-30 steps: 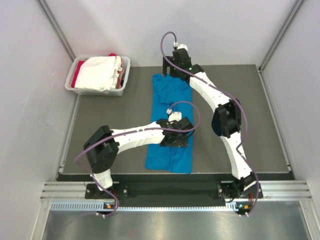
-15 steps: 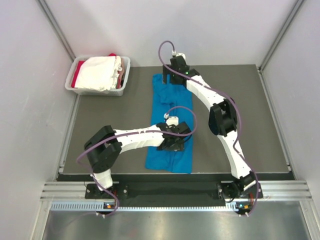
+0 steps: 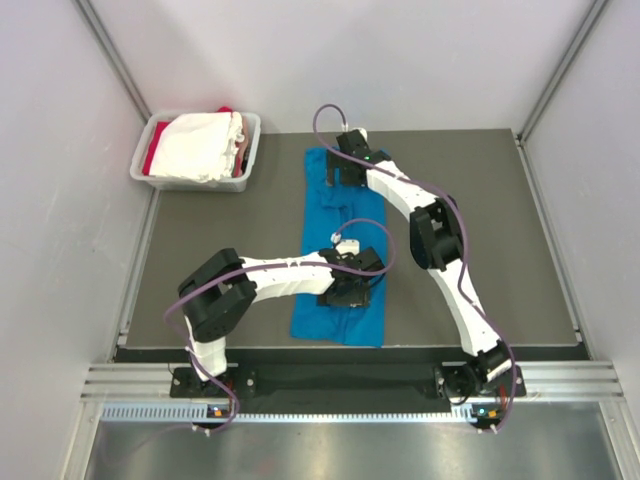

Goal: Fold and stack the t-shirts
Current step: Fold the tshirt

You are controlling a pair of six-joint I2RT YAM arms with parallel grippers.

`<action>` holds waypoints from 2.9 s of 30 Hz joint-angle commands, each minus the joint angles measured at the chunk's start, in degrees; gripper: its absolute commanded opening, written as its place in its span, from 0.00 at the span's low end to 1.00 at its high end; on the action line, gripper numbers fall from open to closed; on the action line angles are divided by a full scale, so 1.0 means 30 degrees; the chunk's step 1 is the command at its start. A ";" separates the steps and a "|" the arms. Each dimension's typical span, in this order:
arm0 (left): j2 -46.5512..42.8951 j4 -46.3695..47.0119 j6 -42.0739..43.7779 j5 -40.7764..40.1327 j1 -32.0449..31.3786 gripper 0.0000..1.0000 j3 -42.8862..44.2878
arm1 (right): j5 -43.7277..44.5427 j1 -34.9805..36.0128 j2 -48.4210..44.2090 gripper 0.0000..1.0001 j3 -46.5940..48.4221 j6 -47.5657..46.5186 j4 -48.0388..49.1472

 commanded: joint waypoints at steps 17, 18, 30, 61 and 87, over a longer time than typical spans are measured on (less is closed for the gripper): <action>-0.6228 0.0511 0.5089 -0.0984 0.1730 0.84 0.3484 | -0.3263 -0.2635 -1.0790 1.00 -0.2911 0.0369 0.2764; -0.6849 0.0951 0.5002 -0.0367 0.2228 0.84 0.2349 | -0.3353 -0.2930 -1.1470 1.00 -0.3847 0.0457 0.2940; -1.4239 0.7457 0.4177 0.8746 1.1197 0.84 -0.7445 | -0.8066 -0.4866 -2.4127 1.00 -2.6365 0.1687 0.5900; -0.1671 0.8310 0.2833 0.4005 0.3551 0.47 -0.2322 | -0.8041 0.2632 -3.0433 0.66 -3.6171 0.6873 0.4318; -0.0088 0.6785 0.4708 0.3534 0.5192 0.00 -0.0710 | -0.7750 0.5710 -2.5334 0.09 -3.6814 0.7342 0.5991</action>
